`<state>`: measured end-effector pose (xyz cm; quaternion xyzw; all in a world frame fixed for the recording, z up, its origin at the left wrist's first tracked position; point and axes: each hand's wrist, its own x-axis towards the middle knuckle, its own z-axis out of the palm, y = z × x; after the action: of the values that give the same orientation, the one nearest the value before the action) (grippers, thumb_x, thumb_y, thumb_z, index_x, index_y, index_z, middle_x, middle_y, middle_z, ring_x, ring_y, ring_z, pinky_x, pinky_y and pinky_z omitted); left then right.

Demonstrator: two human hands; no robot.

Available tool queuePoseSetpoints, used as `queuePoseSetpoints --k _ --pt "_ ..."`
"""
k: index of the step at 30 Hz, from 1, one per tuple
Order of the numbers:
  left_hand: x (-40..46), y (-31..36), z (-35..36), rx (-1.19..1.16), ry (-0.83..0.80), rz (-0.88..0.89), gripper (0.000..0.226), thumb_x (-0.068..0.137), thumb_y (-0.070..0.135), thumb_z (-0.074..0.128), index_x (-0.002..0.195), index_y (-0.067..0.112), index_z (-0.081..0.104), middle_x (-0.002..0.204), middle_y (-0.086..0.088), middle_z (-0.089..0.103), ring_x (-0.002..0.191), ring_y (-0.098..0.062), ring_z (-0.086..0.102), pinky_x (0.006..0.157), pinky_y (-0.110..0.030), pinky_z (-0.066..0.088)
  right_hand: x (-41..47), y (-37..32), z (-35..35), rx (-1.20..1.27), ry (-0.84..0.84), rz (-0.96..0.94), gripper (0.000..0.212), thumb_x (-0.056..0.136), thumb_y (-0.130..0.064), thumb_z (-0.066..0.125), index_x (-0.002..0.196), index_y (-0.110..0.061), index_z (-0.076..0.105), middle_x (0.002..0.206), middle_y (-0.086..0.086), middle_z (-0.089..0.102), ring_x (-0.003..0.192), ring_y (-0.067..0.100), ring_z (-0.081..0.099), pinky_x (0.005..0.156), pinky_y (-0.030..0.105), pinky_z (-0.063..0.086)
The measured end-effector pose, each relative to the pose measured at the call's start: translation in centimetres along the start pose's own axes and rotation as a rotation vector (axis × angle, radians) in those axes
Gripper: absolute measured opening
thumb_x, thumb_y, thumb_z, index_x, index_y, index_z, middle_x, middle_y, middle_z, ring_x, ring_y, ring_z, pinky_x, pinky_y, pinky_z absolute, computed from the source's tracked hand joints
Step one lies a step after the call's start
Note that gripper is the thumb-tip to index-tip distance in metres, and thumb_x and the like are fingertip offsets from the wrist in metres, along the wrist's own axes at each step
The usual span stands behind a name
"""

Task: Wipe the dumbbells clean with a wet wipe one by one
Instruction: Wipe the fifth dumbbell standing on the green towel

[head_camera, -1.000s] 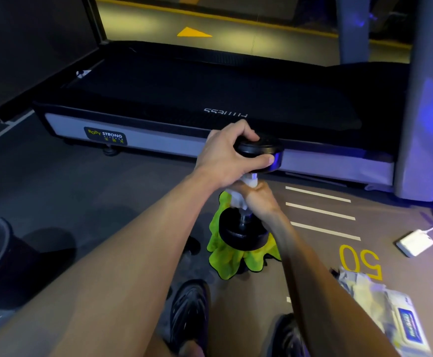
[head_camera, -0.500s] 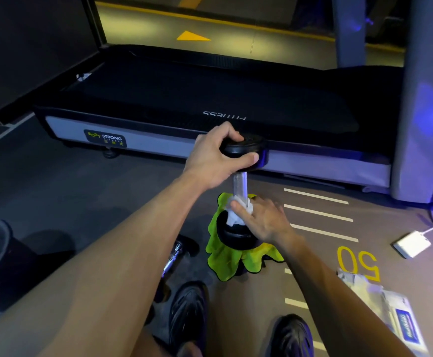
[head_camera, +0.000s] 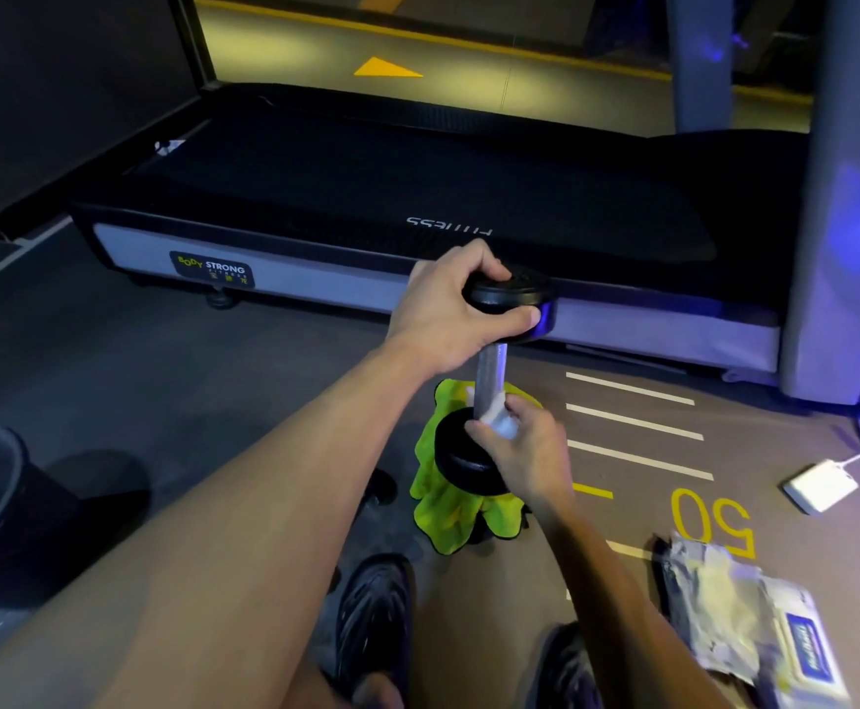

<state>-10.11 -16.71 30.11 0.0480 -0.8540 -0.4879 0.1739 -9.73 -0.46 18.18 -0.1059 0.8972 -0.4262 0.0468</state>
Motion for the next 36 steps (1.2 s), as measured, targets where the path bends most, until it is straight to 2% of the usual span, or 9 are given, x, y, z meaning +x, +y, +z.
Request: queuePoseSetpoints --k 3,7,11,16,20,24,30,32,36 --pt "-0.1 0.2 -0.1 0.002 -0.017 0.002 0.039 0.069 0.050 0.087 0.094 0.033 0.062 0.109 0.020 0.066 0.116 -0.012 0.050 0.098 -0.040 0.049 2.3 -0.6 -0.4 0.095 -0.175 0.026 0.016 0.078 -0.026 0.084 0.091 -0.020 0.076 0.083 -0.004 0.076 0.082 0.014 0.071 0.079 0.035 0.055" --pt "-0.2 0.9 0.2 0.033 -0.031 -0.003 0.037 0.071 0.049 0.087 0.092 0.035 0.060 0.109 0.019 0.067 0.113 -0.010 0.046 0.096 -0.038 0.048 3.3 -1.4 -1.0 0.150 -0.351 0.019 0.012 0.084 -0.019 0.083 0.093 -0.014 0.079 0.074 -0.005 0.069 0.063 0.000 0.058 0.064 0.017 0.045" --pt "-0.2 1.1 0.3 0.006 -0.029 -0.001 0.040 0.065 0.052 0.087 0.088 0.035 0.060 0.106 0.020 0.068 0.113 -0.012 0.052 0.095 -0.040 0.050 2.2 -0.7 0.2 0.096 -0.201 0.068 0.019 0.079 -0.042 0.083 0.083 -0.026 0.072 0.077 -0.010 0.072 0.074 0.004 0.066 0.072 0.027 0.050" --pt "-0.4 1.9 0.9 0.066 -0.001 -0.009 0.040 0.068 0.050 0.088 0.092 0.032 0.060 0.103 0.019 0.066 0.110 -0.012 0.049 0.091 -0.042 0.051 -2.6 0.3 1.9 0.000 0.089 -0.031 0.042 0.084 -0.054 0.059 0.105 -0.017 0.062 0.094 0.000 0.069 0.096 0.025 0.060 0.083 0.042 0.050" --pt "-0.4 2.4 1.3 0.101 -0.004 -0.017 0.041 0.069 0.052 0.087 0.094 0.032 0.060 0.103 0.019 0.065 0.110 -0.013 0.048 0.088 -0.043 0.052 -5.9 -0.3 1.1 0.137 0.085 -0.107 0.023 0.093 -0.028 0.047 0.106 -0.013 0.059 0.104 -0.001 0.060 0.105 0.023 0.053 0.093 0.041 0.042" --pt "-0.5 2.8 1.5 0.128 0.001 -0.011 0.042 0.069 0.053 0.086 0.094 0.033 0.059 0.102 0.019 0.065 0.109 -0.013 0.047 0.087 -0.044 0.053 -7.8 -0.6 0.4 0.277 -0.021 -0.060 0.048 0.092 -0.030 0.035 0.120 -0.028 0.074 0.140 -0.013 0.063 0.136 0.002 0.049 0.119 0.037 0.032" --pt "-0.8 2.7 1.0 0.130 -0.016 -0.008 0.040 0.069 0.053 0.086 0.092 0.035 0.059 0.103 0.019 0.064 0.108 -0.012 0.046 0.088 -0.041 0.051 -5.2 -1.7 0.4 -0.033 -0.093 -0.067 0.060 0.087 -0.045 0.020 0.112 -0.038 0.074 0.113 -0.026 0.066 0.121 -0.004 0.042 0.118 0.054 0.022" --pt "-0.9 2.6 0.9 0.135 -0.014 -0.006 0.040 0.070 0.052 0.086 0.093 0.035 0.059 0.103 0.019 0.064 0.108 -0.011 0.045 0.087 -0.041 0.051 -4.5 -1.1 0.3 0.059 -0.079 -0.042 0.053 0.089 -0.039 0.025 0.104 -0.039 0.076 0.106 -0.024 0.068 0.120 -0.005 0.043 0.118 0.053 0.021" --pt "-1.4 2.5 0.7 0.123 -0.006 0.007 0.041 0.070 0.053 0.085 0.094 0.035 0.059 0.106 0.020 0.064 0.110 -0.012 0.046 0.090 -0.043 0.051 -4.5 1.4 0.3 0.405 -0.064 -0.051 0.041 0.099 -0.029 0.037 0.092 -0.028 0.077 0.103 -0.006 0.077 0.115 0.016 0.064 0.107 0.053 0.042"
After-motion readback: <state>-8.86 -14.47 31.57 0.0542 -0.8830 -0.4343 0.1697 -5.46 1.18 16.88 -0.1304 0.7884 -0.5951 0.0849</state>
